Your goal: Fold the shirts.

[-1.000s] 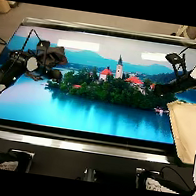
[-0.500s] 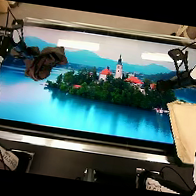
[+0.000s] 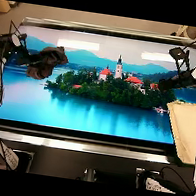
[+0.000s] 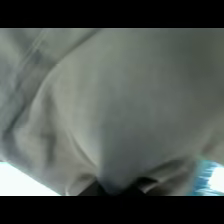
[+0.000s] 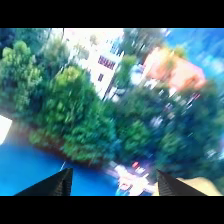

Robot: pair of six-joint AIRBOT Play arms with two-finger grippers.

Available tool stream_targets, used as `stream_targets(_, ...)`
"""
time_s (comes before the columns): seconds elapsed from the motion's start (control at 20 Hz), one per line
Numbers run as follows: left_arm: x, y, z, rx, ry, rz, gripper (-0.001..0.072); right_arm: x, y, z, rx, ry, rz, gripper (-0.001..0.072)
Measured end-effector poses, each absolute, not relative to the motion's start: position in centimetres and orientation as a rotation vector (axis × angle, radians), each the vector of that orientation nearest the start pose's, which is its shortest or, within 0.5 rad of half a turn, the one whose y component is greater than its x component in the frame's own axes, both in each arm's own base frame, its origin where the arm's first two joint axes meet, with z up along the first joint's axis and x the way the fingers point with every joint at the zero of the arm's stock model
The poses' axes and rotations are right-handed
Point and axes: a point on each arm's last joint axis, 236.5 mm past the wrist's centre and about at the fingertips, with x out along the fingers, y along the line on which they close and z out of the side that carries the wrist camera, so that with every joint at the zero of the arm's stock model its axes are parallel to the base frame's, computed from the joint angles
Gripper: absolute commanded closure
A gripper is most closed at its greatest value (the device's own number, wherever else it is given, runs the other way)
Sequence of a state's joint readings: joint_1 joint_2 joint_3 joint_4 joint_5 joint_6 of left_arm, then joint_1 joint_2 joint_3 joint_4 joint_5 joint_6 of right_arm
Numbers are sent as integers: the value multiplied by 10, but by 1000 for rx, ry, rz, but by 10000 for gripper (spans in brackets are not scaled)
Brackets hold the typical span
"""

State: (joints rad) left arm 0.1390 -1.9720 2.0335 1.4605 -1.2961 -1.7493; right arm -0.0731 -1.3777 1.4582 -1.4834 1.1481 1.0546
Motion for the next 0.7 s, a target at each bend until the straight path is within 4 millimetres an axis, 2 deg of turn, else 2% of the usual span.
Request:
stream_targets(0.1,573,24,62,-331,1036,32,678,459,-15,114,-385,941,245,171)
stream_targets(0.2,571,-17,164,-304,813,-109,677,460,-16,166,-421,795,210,155)
stream_targets(0.3,540,-74,277,-272,574,-273,677,453,-16,232,-453,617,160,154)
stream_targets(0.4,481,-133,375,-230,365,-434,677,431,-17,303,-482,423,102,156)
stream_targets(0.45,448,-158,411,-213,283,-509,678,416,-16,336,-492,332,75,156)
stream_targets(0.55,383,-200,465,-182,149,-651,677,379,-15,390,-509,188,30,156)
stream_targets(0.6,358,-212,481,-170,103,-697,677,360,-14,410,-519,132,13,156)
stream_targets(0.65,339,-223,488,-156,81,-731,677,344,-14,423,-524,97,1,156)
stream_targets(0.7,326,-233,485,-147,88,-762,677,330,-13,433,-528,74,-7,156)
